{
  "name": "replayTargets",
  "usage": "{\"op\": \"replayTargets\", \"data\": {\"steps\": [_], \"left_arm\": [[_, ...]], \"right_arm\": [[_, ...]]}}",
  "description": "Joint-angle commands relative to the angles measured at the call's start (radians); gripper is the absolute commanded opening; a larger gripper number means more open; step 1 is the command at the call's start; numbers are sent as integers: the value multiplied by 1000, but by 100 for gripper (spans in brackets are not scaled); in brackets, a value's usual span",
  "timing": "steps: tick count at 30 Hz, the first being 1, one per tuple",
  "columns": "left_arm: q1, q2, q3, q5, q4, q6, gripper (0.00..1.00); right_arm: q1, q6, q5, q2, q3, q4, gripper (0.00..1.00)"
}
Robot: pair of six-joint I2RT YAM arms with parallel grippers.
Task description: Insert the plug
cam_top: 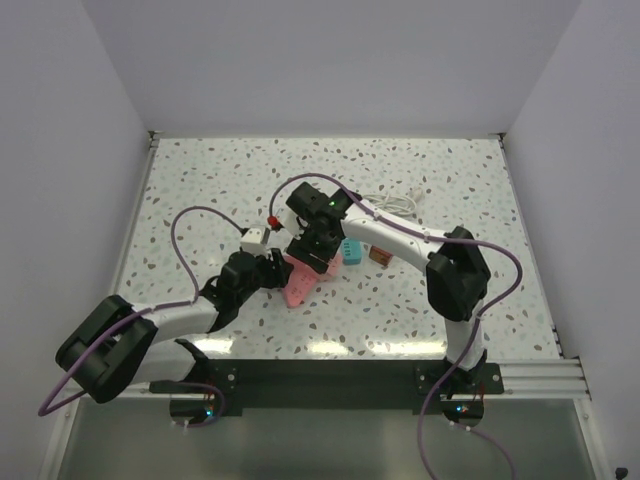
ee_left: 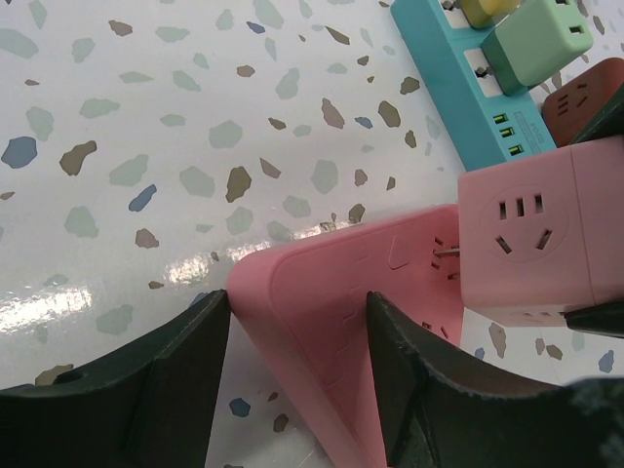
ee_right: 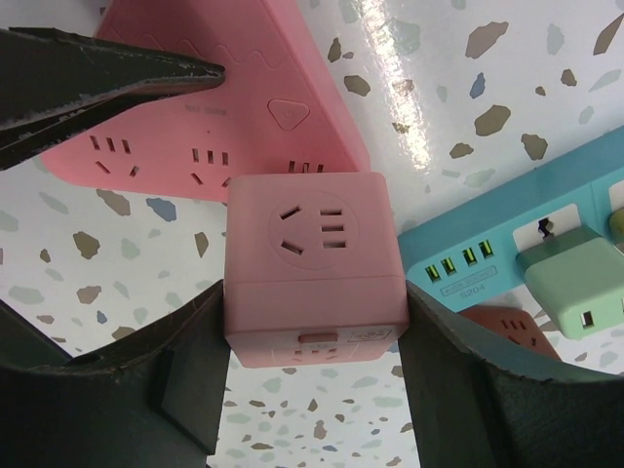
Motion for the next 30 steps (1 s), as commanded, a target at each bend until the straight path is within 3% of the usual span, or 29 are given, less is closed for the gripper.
{"op": "replayTargets", "data": {"steps": [1, 17, 30], "left_arm": [[-13, 13, 18, 71, 42, 61, 61], [-11, 59, 27, 83, 45, 56, 58], [3, 102, 44, 48, 1, 42, 57]], "right_arm": [[9, -9, -26, 71, 4, 76, 0], [29, 71, 6, 10, -162, 271, 0], [29, 199, 100, -232, -520, 515, 0]]}}
